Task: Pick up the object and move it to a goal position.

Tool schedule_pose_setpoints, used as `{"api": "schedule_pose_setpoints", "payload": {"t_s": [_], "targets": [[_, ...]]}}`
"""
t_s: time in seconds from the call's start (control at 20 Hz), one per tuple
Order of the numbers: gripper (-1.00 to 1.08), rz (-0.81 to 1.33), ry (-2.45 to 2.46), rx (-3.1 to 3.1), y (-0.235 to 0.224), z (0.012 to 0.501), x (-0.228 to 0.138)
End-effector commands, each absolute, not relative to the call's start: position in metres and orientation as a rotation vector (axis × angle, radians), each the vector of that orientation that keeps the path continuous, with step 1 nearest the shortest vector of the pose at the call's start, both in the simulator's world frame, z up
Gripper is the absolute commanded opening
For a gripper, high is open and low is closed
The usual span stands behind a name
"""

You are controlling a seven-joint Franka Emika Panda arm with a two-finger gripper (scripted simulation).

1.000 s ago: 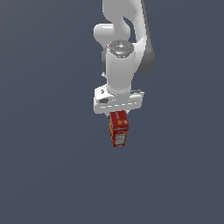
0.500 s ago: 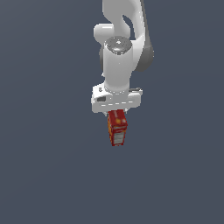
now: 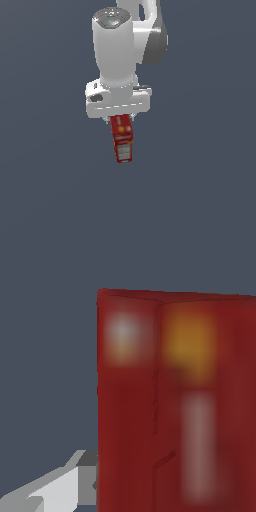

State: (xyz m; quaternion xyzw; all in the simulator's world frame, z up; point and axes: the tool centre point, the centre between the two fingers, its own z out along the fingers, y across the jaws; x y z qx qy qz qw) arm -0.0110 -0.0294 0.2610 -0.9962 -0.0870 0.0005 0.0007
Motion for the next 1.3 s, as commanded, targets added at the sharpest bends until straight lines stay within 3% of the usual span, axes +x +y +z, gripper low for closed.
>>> {"api": "schedule_pose_setpoints", "payload": {"t_s": [0.0, 0.7, 1.25], "targets": [[-1.0, -0.001, -0.273, -3.128, -0.046, 0.283, -0.01], [-1.0, 0.0, -0.273, -3.129, -0.14, 0.401, 0.001], [-1.0, 0.0, -0.273, -3.13, -0.18, 0.453, 0.009]]}}
